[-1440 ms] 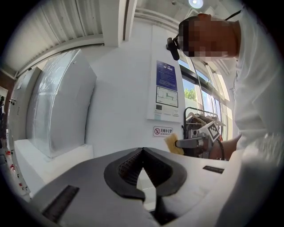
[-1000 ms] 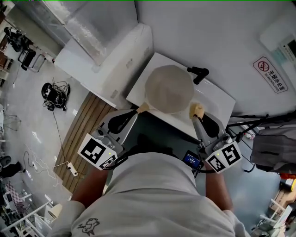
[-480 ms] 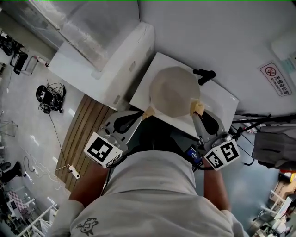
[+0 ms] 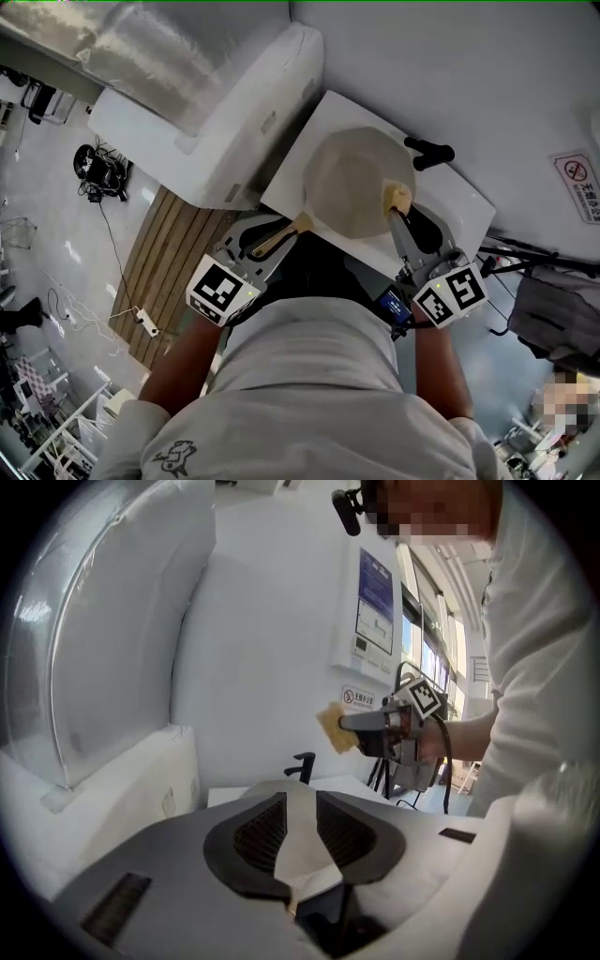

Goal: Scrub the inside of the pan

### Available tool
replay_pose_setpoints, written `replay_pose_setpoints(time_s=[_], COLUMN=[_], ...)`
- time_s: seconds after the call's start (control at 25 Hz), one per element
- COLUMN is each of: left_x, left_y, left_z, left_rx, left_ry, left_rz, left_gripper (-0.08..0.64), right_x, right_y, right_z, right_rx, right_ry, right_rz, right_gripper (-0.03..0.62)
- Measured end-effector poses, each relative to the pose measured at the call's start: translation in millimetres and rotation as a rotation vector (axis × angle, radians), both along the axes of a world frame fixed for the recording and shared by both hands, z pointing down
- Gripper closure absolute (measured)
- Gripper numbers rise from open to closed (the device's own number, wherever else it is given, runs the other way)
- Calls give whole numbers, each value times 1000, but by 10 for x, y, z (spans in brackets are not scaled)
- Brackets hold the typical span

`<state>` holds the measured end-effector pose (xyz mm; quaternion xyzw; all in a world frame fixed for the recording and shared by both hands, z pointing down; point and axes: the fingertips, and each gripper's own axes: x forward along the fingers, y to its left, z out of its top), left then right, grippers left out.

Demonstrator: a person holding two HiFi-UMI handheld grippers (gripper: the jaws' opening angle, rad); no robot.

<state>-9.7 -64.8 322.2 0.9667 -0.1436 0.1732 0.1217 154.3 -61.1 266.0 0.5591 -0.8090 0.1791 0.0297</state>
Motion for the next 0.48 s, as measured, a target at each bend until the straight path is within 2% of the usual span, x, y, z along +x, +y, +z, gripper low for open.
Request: replay_pose_setpoints(time_s=[0.12,0.28,0.48], left_x=[44,88,48], left_y=[-50,-20,8], left_z=[340,836,1394], left_rx=[-21,-86,-152], left_ry=[-70,-172,-272], left_rz=[-5,16,21], left_gripper=[431,355,315], right_x=[91,226,349], right_y=[-160,-321,-447], right_z=[173,437,800], right_rx=[-28,-76,-130], right_ry=[-5,-24,-41], right_rz=[-17,-20,-27], right_gripper=[517,517,517])
